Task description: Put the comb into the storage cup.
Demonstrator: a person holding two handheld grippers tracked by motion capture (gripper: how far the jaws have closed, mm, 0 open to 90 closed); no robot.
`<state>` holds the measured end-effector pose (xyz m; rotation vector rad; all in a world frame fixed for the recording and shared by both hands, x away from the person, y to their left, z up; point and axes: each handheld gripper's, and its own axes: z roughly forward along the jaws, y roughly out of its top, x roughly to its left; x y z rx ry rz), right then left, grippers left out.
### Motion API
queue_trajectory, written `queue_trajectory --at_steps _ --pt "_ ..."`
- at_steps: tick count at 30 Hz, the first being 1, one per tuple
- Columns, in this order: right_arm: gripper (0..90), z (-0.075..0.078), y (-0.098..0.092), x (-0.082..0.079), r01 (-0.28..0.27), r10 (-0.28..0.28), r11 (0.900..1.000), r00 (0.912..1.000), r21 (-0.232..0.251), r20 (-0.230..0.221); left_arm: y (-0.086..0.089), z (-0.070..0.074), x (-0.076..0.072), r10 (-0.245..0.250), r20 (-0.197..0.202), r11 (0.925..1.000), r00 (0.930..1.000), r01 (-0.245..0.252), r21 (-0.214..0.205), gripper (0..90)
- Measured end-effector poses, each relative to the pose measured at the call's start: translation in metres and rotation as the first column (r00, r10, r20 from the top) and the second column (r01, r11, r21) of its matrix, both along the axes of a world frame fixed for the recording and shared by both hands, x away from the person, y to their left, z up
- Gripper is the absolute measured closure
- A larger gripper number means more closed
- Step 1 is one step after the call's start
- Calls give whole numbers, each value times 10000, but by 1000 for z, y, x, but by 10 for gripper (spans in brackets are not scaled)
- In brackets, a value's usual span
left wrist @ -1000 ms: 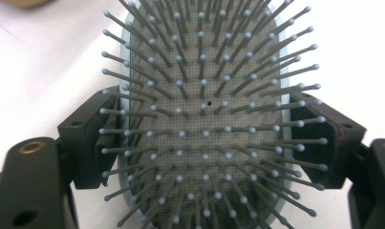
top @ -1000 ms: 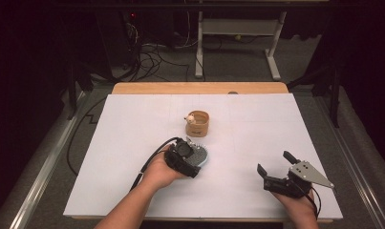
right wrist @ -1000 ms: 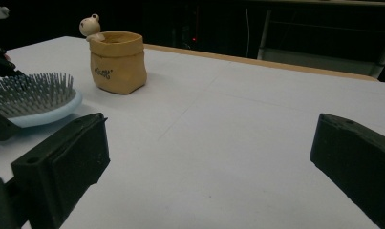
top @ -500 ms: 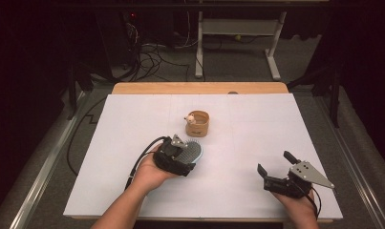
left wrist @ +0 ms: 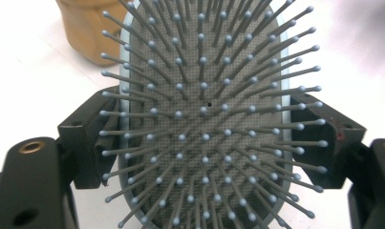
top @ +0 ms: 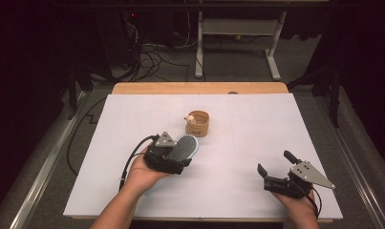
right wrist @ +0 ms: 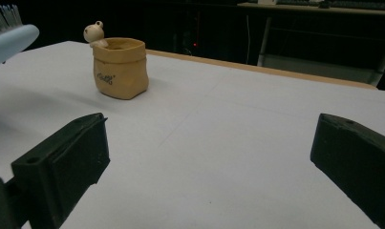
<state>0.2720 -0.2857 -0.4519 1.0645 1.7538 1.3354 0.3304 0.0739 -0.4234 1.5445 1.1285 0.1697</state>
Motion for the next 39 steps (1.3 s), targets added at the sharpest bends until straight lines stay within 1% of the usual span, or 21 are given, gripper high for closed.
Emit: queue_trajectory --at_steps 2,4,6,8,10,12,16,17,20,22,25,27,29,30,31,33,35,36,39 --pt "0 1 2 0 -61 61 10000 10000 8 60 2 2 0 102 150 9997 9998 -99 -211 209" --pt "0 0 3 0 -114 114 9999 9999 -95 29 4 4 -1 128 340 9993 9993 -116 -365 209" --pt "0 0 4 0 -122 122 9999 9999 -83 17 5 5 -1 192 455 9986 9988 -169 -502 209" --pt "0 0 3 0 -63 63 10000 10000 -25 3 8 7 -1 294 693 9977 9972 -250 -635 209" --pt "0 0 2 0 -52 52 10000 10000 -6 51 11 9 -1 317 801 9959 9963 -247 -865 209" --pt "0 0 2 -1 -45 45 10000 10000 6 58 12 11 -1 433 1010 9941 9939 -328 -1035 209" --pt "0 0 4 -1 -85 85 10000 9999 -49 86 15 11 0 504 1239 9922 9910 -356 -1191 209" --pt "0 0 4 -1 -92 92 9999 9999 -49 90 17 12 0 588 1265 9899 9902 -415 -1353 209" --pt "0 0 5 -1 -101 102 9999 9999 -44 76 19 11 1 745 1370 9865 9878 -529 -1548 209" --pt "0 0 5 -1 -92 92 9999 9999 -49 66 21 10 2 722 1389 9841 9877 -478 -1713 208" --pt "0 -1 6 0 -123 123 9999 9999 -64 40 21 8 1 702 1451 9821 9869 -428 -1836 208" --pt "0 -1 7 0 -123 123 9999 9999 -84 5 21 5 2 680 1449 9840 9871 -424 -1733 208" --pt "0 -2 8 1 -168 168 9998 9999 -87 -27 22 4 2 696 1372 9811 9881 -429 -1888 208" --pt "0 -2 8 1 -178 178 9998 9998 -114 -40 22 4 1 708 1397 9805 9877 -431 -1916 208" --pt "0 -2 9 0 -192 192 9998 9998 -105 -47 21 4 0 701 1483 9806 9865 -409 -1917 208" --pt "0 -2 9 1 -219 219 9997 9998 -103 -42 20 5 -2 686 1590 9781 9849 -350 -2049 208" --pt "0 -2 9 1 -204 204 9998 9998 -53 -46 19 4 -4 652 1760 9799 9822 -297 -1975 208" --pt "0 -1 9 1 -200 200 9998 9998 -18 -48 18 4 -6 666 1820 9795 9810 -296 -1991 208" --pt "0 -1 9 0 -212 213 9998 9998 42 -46 18 4 -7 759 1952 9763 9778 -331 -2141 208"
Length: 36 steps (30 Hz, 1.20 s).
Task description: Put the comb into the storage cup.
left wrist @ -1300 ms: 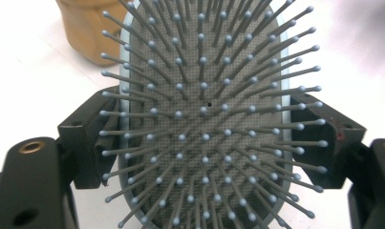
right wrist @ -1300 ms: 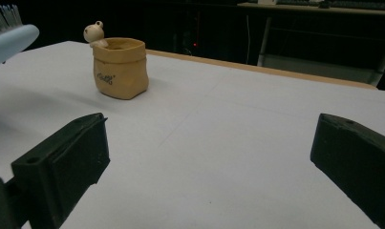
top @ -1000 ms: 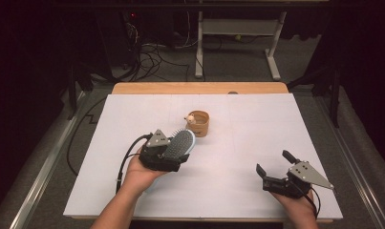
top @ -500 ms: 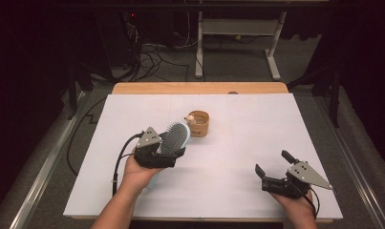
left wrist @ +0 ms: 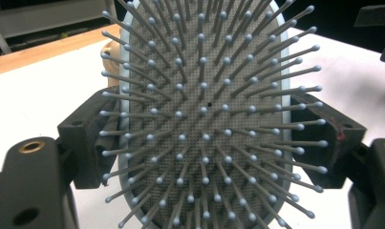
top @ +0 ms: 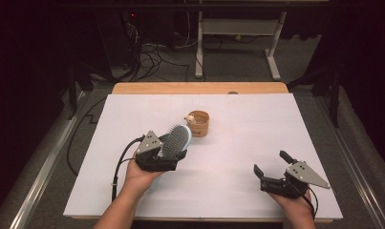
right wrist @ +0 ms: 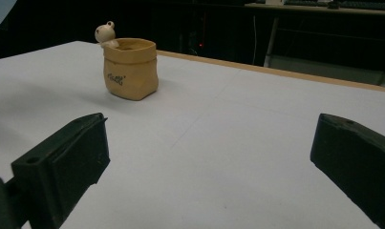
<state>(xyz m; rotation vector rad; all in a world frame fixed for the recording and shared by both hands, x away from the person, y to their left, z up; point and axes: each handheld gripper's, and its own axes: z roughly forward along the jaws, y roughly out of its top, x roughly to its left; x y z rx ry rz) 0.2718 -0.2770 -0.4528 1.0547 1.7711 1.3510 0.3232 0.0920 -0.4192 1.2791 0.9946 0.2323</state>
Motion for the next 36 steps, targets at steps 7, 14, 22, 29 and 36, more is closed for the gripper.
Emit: queue_trajectory --at_steps 7,14,22,29,36 --pt "0 -1 2 1 -119 119 9999 9999 3 -66 -1 2 -3 268 568 9994 9980 -256 -229 208" --pt "0 -1 5 1 -198 198 9998 9997 -21 -140 -2 7 -7 266 977 9984 9949 -216 -522 208" --pt "0 4 13 3 -457 456 9989 9987 -43 -214 -4 9 -11 197 1266 9982 9918 -124 -581 208" --pt "0 9 24 6 -665 664 9978 9969 7 -428 -11 7 -15 -25 1469 9996 9892 64 -261 208" --pt "0 14 40 13 -1132 1146 9933 9903 218 -787 -18 5 -20 -238 1483 9995 9887 268 -185 208"
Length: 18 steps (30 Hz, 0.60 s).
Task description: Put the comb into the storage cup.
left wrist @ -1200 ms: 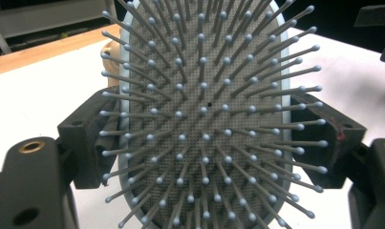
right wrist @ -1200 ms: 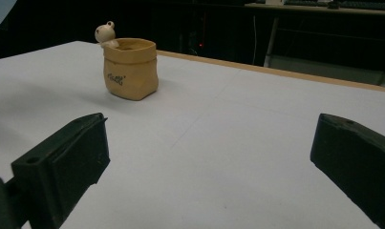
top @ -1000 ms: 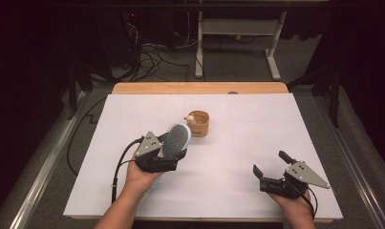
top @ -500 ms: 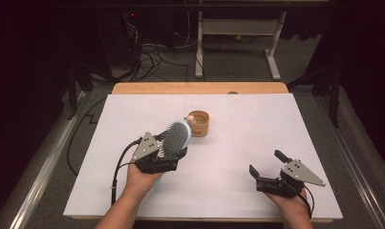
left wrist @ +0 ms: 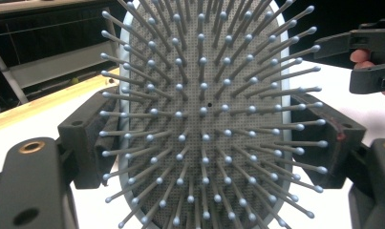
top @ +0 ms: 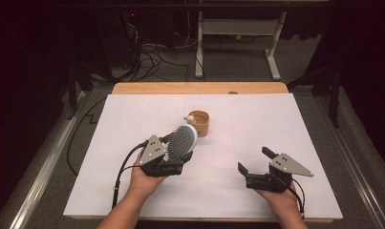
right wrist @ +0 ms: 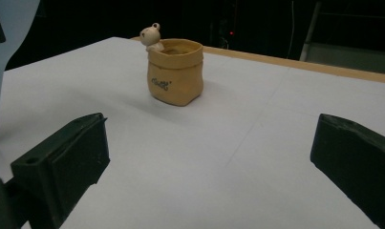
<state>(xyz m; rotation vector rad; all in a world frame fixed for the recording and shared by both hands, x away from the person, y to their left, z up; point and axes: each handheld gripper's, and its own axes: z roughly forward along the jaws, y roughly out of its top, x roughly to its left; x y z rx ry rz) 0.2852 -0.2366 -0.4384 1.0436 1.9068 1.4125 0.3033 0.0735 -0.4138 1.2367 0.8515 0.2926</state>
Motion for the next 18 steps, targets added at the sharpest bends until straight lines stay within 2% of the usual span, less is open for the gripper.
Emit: queue_trajectory --at_steps 4,14,18 --pt "0 3 12 4 -258 258 9997 9996 -38 -132 -6 -2 -3 -96 116 9997 9999 94 208 208" --pt "0 17 34 11 -1005 1029 9911 9944 869 -240 -16 -3 -8 -259 210 9991 9994 252 332 208" --pt "0 22 41 13 -1112 1136 9894 9933 936 -210 -16 -4 -8 -232 251 9991 9994 223 359 208"
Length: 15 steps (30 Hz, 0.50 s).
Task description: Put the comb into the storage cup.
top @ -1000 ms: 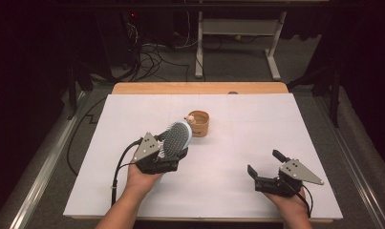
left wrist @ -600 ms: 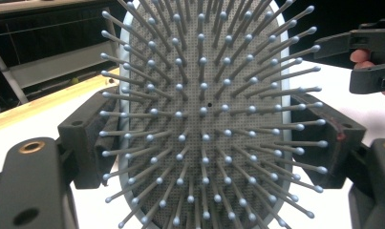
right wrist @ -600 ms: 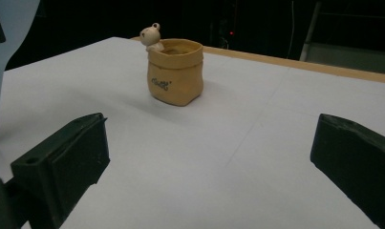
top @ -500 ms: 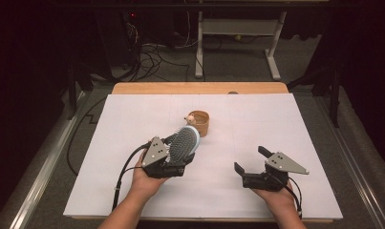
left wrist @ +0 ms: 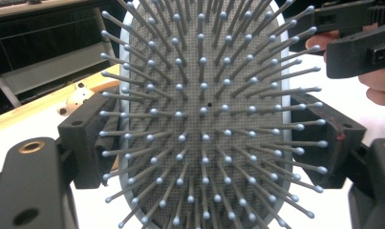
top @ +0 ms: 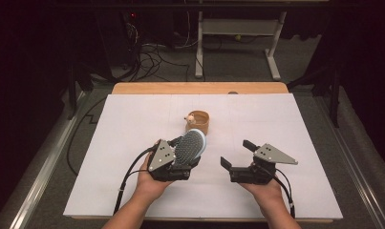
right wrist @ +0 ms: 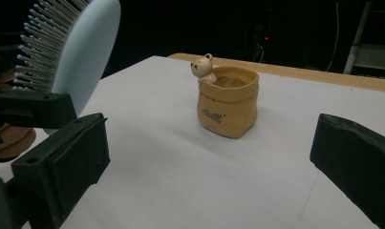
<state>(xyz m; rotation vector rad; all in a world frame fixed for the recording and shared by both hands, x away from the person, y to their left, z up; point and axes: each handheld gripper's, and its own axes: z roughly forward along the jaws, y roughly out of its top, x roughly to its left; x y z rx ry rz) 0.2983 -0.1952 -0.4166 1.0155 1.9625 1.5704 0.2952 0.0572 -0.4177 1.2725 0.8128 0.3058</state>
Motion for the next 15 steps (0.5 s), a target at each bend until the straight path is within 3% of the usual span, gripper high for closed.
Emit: queue_trajectory --at_steps 15 --pt "0 14 22 -2 -513 507 9985 9981 163 358 -5 -1 -1 63 166 9999 9998 -65 104 208"
